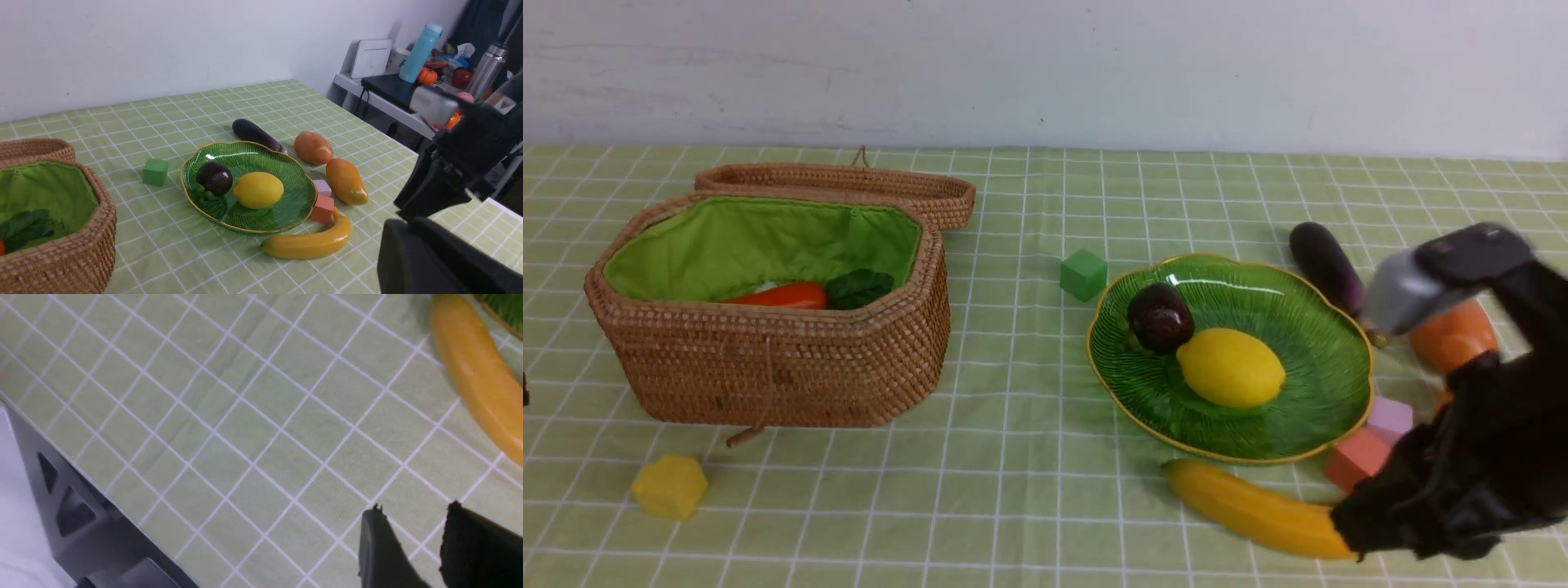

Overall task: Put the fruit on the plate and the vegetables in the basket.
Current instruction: Use the right arm to grab a banana and put it into the right plate

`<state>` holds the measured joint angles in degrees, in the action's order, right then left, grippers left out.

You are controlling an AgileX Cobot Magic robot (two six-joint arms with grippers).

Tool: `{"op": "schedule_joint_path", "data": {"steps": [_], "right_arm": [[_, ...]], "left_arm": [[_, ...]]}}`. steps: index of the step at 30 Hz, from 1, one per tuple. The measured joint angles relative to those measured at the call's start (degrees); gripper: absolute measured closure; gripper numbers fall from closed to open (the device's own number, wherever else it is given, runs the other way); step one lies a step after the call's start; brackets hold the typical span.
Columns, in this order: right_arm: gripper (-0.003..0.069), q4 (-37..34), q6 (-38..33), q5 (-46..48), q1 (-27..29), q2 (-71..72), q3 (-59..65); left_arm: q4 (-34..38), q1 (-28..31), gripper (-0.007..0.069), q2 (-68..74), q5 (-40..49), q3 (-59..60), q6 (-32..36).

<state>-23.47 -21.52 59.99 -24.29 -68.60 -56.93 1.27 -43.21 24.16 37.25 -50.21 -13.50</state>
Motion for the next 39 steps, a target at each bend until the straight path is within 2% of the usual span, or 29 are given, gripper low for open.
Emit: {"op": "schedule_joint_path", "data": {"steps": [3, 5, 6, 11, 15, 20, 25, 32, 39], "right_arm": [[0.0424, 8.7, -0.5, -4.1, -6.3, -4.5, 0.2], [0.0421, 14.7, -0.6, -5.4, -8.4, -6.2, 0.3], [0.0416, 19.3, -0.5, -6.0, -9.2, -7.5, 0.3], [0.0386, 28.4, 2.7, -6.8, -9.0, -11.1, 0.3], [0.0338, 29.1, 2.1, -7.6, -7.6, -14.6, 0.3], [0.0235, 27.4, -1.3, -10.6, -6.4, -20.0, 0.3], [0.0149, 28.7, -2.4, -15.0, -6.3, -24.2, 0.3], [0.0133, 30.9, -2.4, -18.8, -6.2, -26.0, 0.2], [0.0133, 31.2, -2.5, -19.4, -5.8, -28.0, 0.2]], "left_arm": [[0.0, 0.0, 0.0638, 0.0, -0.6, 0.0, 0.0], [0.0, 0.0, 0.0638, 0.0, -0.8, 0.0, 0.0], [0.0, 0.0, 0.0638, 0.0, -0.9, 0.0, 0.0], [0.8, 0.0, 0.0638, 0.0, -0.5, 0.0, 0.0], [2.0, 0.0, 0.0638, 0.0, -0.4, 0.0, 0.7], [3.6, 0.0, 0.0638, 0.0, -0.4, 0.0, 3.0], [6.2, 0.0, 0.0638, 0.0, 0.3, 0.0, 6.9], [10.4, 0.0, 0.0638, 0.0, 2.1, 0.0, 11.6], [11.1, 0.0, 0.0638, 0.0, 2.1, 0.0, 12.1]]}}
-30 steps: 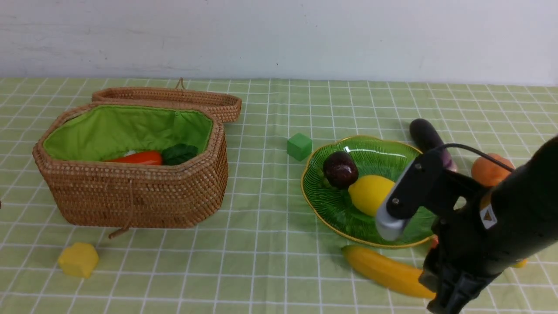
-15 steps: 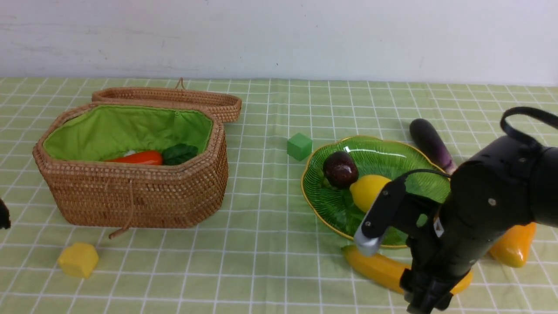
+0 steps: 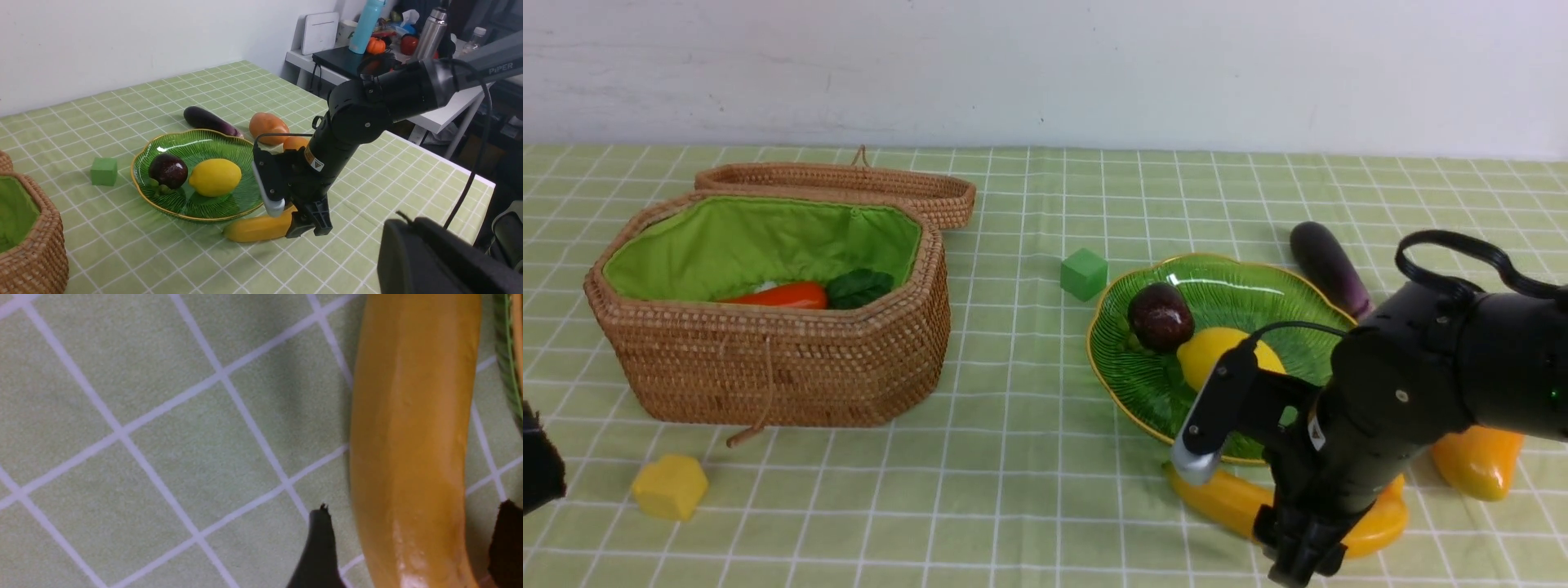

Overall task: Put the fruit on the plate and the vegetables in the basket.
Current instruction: Use the right arm to grab a banana and put it into the right plate

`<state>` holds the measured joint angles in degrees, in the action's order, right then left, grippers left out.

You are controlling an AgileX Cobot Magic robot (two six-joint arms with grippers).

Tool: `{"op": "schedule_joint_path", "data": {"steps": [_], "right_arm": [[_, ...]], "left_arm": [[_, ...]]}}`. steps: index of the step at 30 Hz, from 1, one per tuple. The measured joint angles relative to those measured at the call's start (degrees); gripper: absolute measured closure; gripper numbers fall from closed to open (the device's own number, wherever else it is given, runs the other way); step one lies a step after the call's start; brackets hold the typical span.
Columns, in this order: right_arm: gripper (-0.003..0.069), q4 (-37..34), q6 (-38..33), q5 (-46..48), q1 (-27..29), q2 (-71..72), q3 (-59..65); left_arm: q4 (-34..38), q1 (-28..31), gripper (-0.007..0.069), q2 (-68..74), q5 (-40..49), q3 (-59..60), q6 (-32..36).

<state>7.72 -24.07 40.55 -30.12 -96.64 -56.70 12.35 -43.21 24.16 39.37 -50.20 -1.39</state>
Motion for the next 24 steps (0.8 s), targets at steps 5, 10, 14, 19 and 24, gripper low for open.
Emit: {"op": "schedule_joint_path", "data": {"steps": [5, 10, 14, 19, 24], "right_arm": [[0.0134, 0.6, 0.0, -1.8, 1.6, -2.0, 0.0], [0.0169, 0.3, -1.6, -1.9, 2.0, -3.2, 0.0], [0.0208, -0.4, -3.4, -1.9, 2.0, -4.0, 0.0], [0.0295, -0.8, -4.1, -1.8, 2.0, -4.9, -0.1], [0.0336, -1.0, -5.0, -1.1, 2.0, -5.5, -0.6]], "left_arm": [[0.0, 0.0, 0.0638, 0.0, 0.0, 0.0, 0.0], [0.0, 0.0, 0.0638, 0.0, 0.0, 0.0, 0.0], [0.0, 0.0, 0.0638, 0.0, 0.0, 0.0, 0.0], [0.0, 0.0, 0.0638, 0.0, 0.0, 0.0, 0.0], [0.0, 0.0, 0.0637, 0.0, 0.0, 0.0, 0.0]]}}
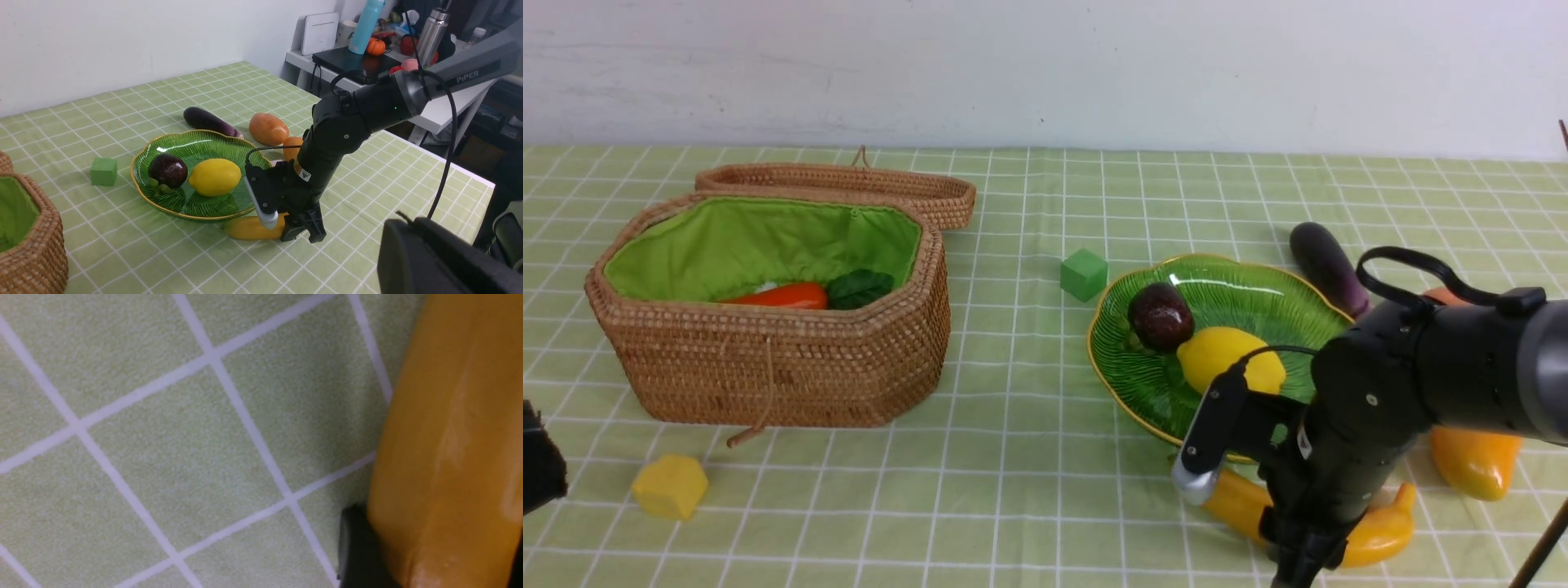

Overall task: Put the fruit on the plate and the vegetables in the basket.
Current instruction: Use the right arm to grab a banana and put it into the right plate

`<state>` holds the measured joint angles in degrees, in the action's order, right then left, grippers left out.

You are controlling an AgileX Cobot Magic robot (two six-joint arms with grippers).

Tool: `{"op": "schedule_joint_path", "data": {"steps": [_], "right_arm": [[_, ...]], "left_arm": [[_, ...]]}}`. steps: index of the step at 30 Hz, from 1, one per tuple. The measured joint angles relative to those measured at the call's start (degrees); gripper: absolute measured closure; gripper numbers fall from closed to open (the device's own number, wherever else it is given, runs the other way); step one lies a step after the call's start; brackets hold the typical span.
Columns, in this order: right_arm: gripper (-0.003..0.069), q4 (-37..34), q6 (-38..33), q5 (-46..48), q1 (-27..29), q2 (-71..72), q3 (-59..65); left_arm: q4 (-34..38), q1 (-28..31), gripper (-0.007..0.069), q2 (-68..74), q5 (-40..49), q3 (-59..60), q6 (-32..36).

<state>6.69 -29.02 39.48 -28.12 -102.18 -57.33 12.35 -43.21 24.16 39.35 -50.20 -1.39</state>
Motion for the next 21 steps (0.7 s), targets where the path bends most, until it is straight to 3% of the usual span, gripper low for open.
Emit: {"op": "schedule_joint_path", "data": {"steps": [12, 21], "right_arm": [[0.0336, -1.0, -0.9, 0.9, -0.1, 0.3, -0.4], [0.0336, -3.8, -0.9, 6.8, -0.1, 5.9, 0.1]], "left_arm": [[0.0, 0.0, 0.0634, 0.0, 0.0, 0.0, 0.0], [-1.0, 0.0, 0.0634, 0.0, 0.0, 0.0, 0.0]]}}
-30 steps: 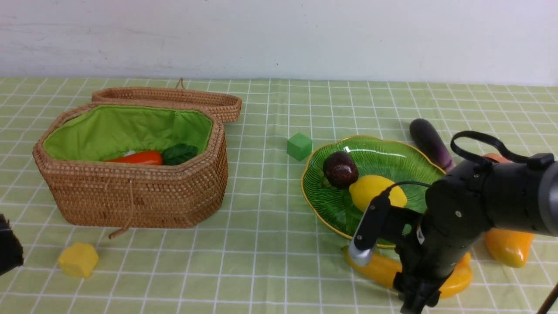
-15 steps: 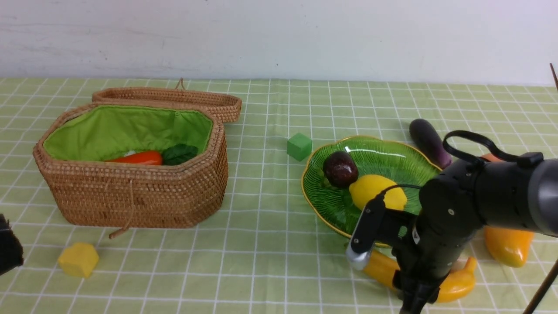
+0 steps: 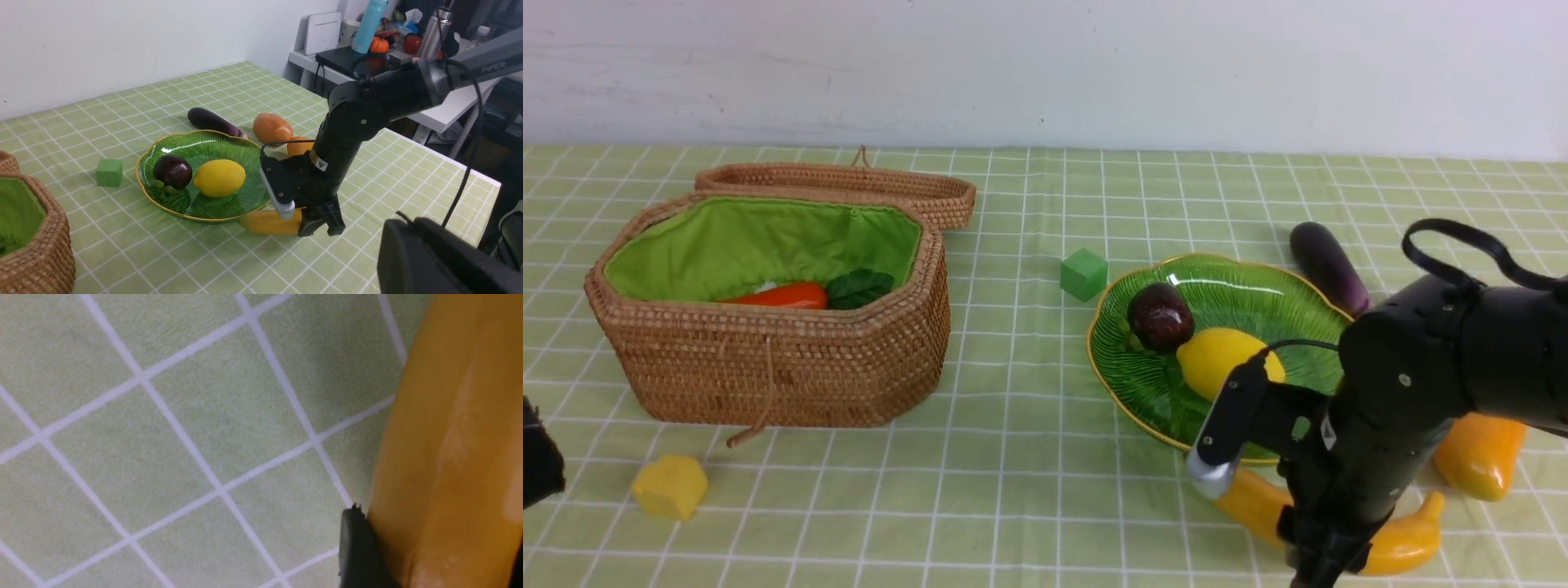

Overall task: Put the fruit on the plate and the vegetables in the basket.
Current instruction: Use the right arm to grab a banana and put it into the right plate

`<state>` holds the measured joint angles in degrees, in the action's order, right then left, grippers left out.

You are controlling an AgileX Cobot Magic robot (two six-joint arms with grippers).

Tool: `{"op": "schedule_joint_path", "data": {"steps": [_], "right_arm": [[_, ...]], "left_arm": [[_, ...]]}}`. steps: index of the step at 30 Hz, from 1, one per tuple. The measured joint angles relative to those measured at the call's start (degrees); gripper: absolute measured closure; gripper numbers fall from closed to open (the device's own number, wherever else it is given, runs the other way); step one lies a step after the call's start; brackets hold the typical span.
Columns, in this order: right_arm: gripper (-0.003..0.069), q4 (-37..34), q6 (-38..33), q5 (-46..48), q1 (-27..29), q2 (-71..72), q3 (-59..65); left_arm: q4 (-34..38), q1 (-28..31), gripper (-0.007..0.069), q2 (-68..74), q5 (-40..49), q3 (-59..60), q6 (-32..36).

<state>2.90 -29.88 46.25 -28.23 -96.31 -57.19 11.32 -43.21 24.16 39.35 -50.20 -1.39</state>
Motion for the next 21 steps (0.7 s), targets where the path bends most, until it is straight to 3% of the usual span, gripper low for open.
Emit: {"op": "schedule_joint_path", "data": {"steps": [15, 21], "right_arm": [[0.0336, -12.8, 2.9, 9.6, 0.0, 12.9, -2.0], [0.0337, -18.9, 5.8, 11.3, -3.6, 13.8, -13.5]], "left_arm": [[-0.6, 0.0, 0.0627, 0.0, 0.0, 0.0, 0.1], [-4.9, 0.0, 0.0627, 0.0, -1.4, 0.0, -2.7]]}}
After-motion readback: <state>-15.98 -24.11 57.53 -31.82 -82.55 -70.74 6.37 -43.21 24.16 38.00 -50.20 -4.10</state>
